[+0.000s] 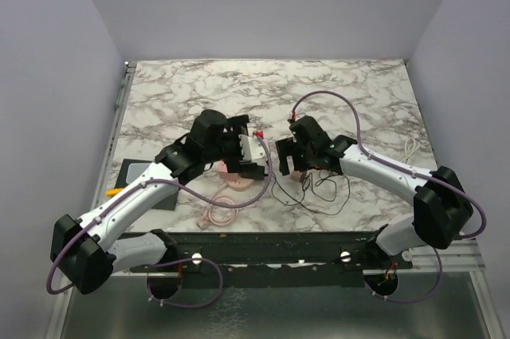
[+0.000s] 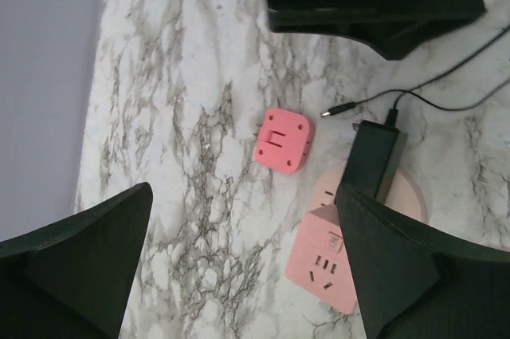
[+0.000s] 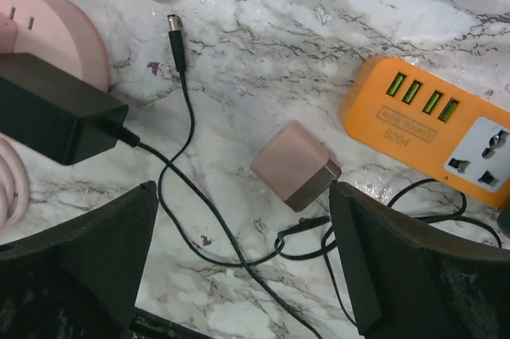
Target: Insert the plug
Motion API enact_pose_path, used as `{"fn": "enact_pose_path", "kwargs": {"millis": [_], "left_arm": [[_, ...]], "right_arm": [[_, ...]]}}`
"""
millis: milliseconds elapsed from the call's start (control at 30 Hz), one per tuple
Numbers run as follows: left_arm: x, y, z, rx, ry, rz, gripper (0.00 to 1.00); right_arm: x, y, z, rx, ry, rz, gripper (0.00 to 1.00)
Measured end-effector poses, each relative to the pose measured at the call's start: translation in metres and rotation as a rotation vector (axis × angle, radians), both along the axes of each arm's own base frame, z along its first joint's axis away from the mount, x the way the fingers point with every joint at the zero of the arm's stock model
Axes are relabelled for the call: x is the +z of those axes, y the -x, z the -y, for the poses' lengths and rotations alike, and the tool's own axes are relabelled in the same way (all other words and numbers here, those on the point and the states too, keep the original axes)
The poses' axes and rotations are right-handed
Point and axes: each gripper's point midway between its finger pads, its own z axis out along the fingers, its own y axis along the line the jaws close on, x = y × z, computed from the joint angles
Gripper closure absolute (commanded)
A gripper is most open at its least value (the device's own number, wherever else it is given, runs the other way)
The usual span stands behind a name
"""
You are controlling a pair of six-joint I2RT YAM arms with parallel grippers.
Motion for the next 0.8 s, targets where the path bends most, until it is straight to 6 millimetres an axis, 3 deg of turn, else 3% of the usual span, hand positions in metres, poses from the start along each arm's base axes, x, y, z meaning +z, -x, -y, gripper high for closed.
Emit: {"fn": "enact_pose_path", "kwargs": {"millis": [233,333,600,800], "left_arm": [[0.043,-0.044,-0.012,0.209,0.216,-0.01,0.01],[0.053,-0.054,-0.013,0.254,0.273,-0.028,0.01],[0.053,-0.061,-0.009,0.293,0.32,-0.078,0.01],[0.057,-0.062,-0.007,0.292,0.333,-0.08,0.01]], "right_arm": [[-0.032,-0.006,-0.001,-0.005,0.054,-0.035,0.05],[-0.04,-0.005,0.001,0.011,0.07,-0.037,0.03],[-0.05,-0.012,-0.004,0.051,0.084,-0.018,0.04],[-0.066,-0.002,0.001,0.069,0.099,-0.055,0.08]]}}
